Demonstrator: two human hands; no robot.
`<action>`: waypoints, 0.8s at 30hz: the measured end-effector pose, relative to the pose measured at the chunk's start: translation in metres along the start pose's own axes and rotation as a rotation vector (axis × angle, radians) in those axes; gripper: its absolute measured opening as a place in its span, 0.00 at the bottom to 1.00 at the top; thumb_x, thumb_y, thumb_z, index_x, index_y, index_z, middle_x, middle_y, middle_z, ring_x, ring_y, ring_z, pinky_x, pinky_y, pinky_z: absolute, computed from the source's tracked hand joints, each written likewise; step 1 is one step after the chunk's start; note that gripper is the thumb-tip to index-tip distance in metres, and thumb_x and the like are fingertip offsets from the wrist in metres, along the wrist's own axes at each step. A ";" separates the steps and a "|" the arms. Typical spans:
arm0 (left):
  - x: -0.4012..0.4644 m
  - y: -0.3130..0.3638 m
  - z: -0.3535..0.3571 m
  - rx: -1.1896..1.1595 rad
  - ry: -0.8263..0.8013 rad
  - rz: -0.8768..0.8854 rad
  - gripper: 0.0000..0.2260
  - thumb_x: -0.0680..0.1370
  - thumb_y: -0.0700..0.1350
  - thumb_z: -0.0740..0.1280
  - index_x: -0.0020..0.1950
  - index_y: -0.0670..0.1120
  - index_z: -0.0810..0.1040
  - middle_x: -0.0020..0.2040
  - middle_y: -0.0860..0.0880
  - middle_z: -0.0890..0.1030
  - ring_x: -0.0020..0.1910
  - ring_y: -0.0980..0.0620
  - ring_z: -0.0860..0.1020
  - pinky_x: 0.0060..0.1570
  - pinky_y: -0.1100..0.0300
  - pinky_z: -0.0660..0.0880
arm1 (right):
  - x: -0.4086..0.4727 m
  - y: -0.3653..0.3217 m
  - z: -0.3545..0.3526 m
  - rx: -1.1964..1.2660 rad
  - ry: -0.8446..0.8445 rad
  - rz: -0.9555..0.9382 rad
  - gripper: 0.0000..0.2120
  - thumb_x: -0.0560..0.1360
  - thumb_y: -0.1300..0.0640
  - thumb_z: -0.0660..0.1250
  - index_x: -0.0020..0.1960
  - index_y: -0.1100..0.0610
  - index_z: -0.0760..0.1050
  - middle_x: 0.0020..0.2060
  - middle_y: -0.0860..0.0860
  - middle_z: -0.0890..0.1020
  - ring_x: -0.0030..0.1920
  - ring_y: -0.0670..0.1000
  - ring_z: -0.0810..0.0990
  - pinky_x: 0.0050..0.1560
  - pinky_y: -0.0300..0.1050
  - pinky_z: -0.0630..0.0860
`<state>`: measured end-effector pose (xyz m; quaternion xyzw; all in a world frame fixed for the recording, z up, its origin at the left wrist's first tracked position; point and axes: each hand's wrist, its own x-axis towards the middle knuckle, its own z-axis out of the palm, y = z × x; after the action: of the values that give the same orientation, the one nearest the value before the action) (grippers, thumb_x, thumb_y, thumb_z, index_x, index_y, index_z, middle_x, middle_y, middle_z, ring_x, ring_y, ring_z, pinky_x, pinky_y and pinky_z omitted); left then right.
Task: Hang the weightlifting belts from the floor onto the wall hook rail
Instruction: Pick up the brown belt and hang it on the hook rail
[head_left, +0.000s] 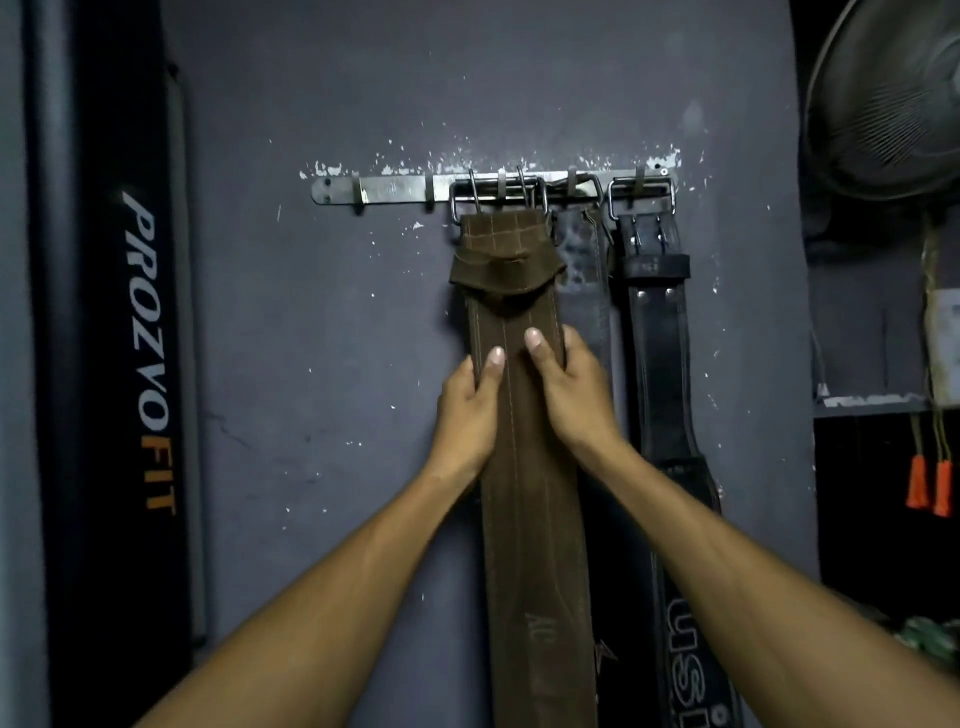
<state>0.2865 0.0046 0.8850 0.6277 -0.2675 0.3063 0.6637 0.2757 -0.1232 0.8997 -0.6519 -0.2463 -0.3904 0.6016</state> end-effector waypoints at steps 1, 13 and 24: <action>-0.019 -0.013 0.001 -0.015 -0.013 -0.030 0.15 0.85 0.52 0.62 0.64 0.45 0.82 0.58 0.46 0.87 0.60 0.46 0.85 0.65 0.42 0.79 | -0.018 0.010 -0.001 -0.076 -0.006 0.036 0.15 0.82 0.42 0.65 0.60 0.50 0.79 0.51 0.47 0.88 0.52 0.44 0.87 0.56 0.50 0.84; -0.180 -0.066 0.010 -0.111 0.011 -0.268 0.13 0.86 0.50 0.61 0.61 0.51 0.84 0.57 0.52 0.88 0.60 0.50 0.85 0.57 0.62 0.81 | -0.150 0.042 -0.033 -0.008 -0.071 0.244 0.13 0.83 0.47 0.66 0.57 0.54 0.85 0.49 0.50 0.90 0.51 0.48 0.89 0.58 0.58 0.84; -0.296 -0.057 0.014 -0.096 0.119 -0.444 0.14 0.86 0.51 0.60 0.63 0.51 0.83 0.58 0.50 0.88 0.60 0.49 0.85 0.54 0.63 0.81 | -0.251 0.053 -0.053 0.255 -0.094 0.384 0.06 0.82 0.57 0.69 0.53 0.53 0.85 0.49 0.53 0.90 0.54 0.56 0.88 0.58 0.52 0.83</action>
<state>0.1315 -0.0317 0.6288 0.6197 -0.0974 0.1763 0.7586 0.1619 -0.1455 0.6648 -0.6227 -0.1930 -0.2038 0.7304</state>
